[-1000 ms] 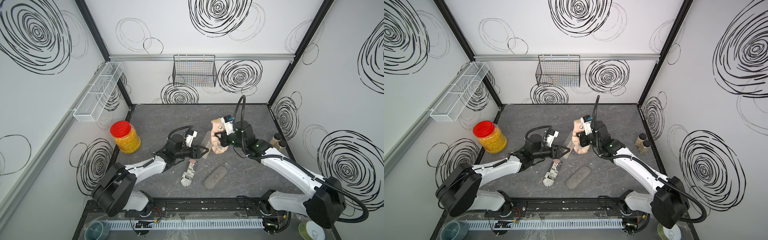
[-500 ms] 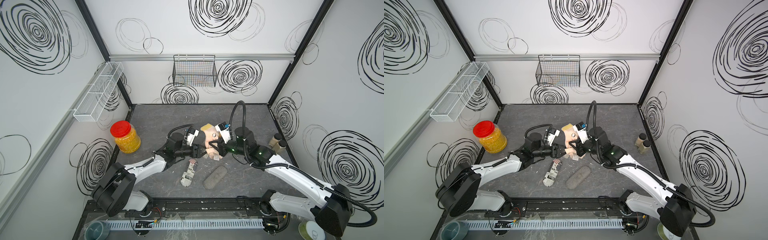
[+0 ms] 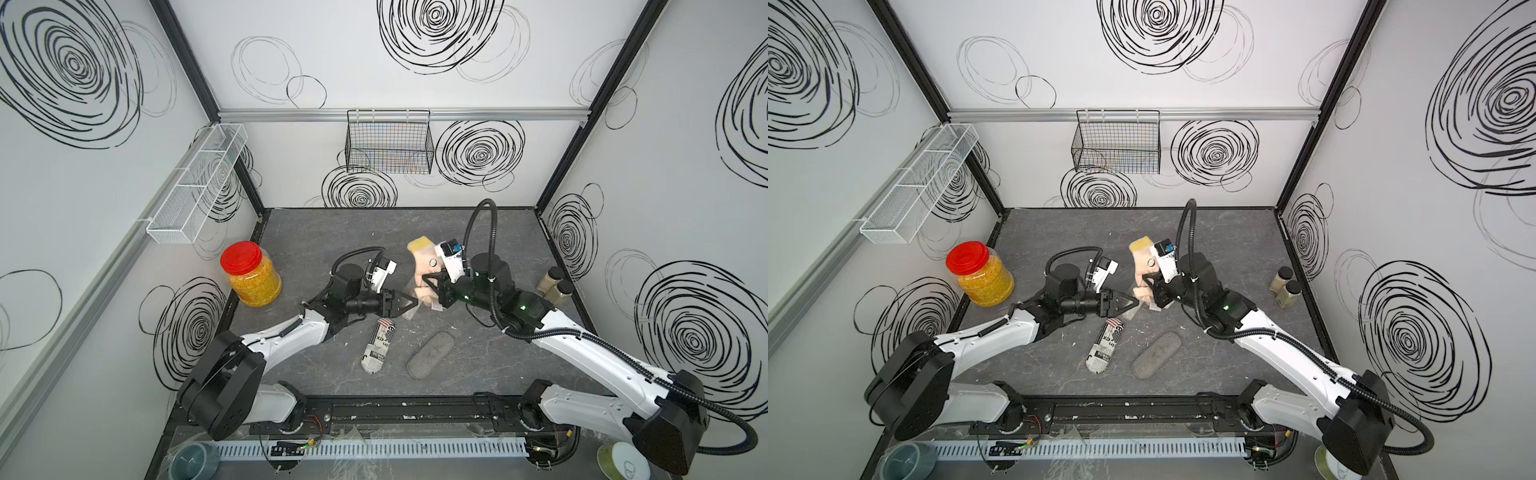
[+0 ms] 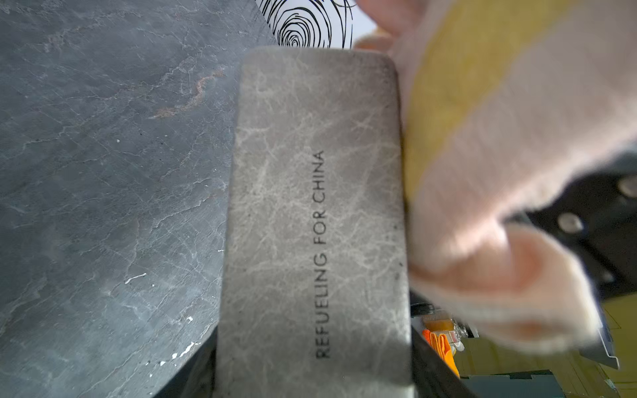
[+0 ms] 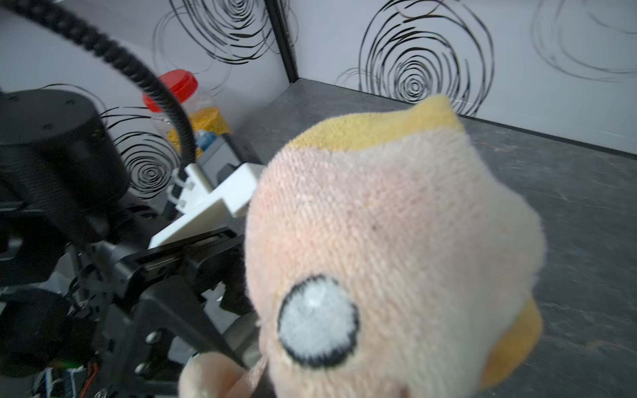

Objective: Wipe the eyeglass case
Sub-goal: Wipe the dirt from the eyeglass case.

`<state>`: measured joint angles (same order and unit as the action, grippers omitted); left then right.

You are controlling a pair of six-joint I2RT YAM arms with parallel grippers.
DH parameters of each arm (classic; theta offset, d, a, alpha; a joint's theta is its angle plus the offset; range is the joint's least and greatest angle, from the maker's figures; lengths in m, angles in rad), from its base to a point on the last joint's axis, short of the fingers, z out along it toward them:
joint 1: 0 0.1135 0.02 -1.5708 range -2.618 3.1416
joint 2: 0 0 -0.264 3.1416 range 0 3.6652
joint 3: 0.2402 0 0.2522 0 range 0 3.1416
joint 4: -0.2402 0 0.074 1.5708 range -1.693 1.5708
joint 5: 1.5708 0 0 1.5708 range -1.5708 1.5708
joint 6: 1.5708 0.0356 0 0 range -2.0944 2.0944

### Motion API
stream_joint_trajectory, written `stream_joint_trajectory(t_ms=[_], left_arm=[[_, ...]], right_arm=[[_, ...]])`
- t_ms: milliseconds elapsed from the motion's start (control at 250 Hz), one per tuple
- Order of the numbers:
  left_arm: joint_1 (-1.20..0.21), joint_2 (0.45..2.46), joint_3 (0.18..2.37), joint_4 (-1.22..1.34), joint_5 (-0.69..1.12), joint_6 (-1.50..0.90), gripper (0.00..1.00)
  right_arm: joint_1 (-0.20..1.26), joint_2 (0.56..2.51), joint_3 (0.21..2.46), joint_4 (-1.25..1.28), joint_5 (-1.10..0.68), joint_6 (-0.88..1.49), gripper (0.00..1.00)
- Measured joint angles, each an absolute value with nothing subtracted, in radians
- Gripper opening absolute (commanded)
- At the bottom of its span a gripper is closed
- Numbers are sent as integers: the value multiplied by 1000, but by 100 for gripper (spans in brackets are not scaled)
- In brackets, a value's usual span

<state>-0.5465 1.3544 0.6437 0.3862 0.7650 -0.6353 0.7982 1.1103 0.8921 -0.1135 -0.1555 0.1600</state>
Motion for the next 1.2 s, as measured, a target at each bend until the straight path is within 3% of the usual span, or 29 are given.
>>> stream_joint_trajectory(t_ms=[224, 479, 595, 859, 959, 1071, 1199], left_arm=[[-542, 1340, 645, 344, 777, -634, 58], [-535, 1312, 645, 337, 779, -638, 58], [-533, 1302, 645, 337, 779, -640, 58], [-519, 1301, 643, 413, 803, -713, 57], [-506, 1301, 643, 466, 822, -764, 56], [-479, 1300, 643, 515, 841, -832, 56], [-447, 1285, 643, 584, 870, -918, 56]], right_arm=[[866, 1114, 892, -97, -124, 154, 7], [746, 1126, 908, -77, 21, 155, 8], [736, 1126, 915, -73, -2, 135, 8], [873, 1111, 915, -71, -134, 106, 8], [872, 1111, 915, -61, -96, 128, 7], [825, 1110, 923, -36, -44, 173, 8], [668, 1085, 924, 25, -60, 266, 9]])
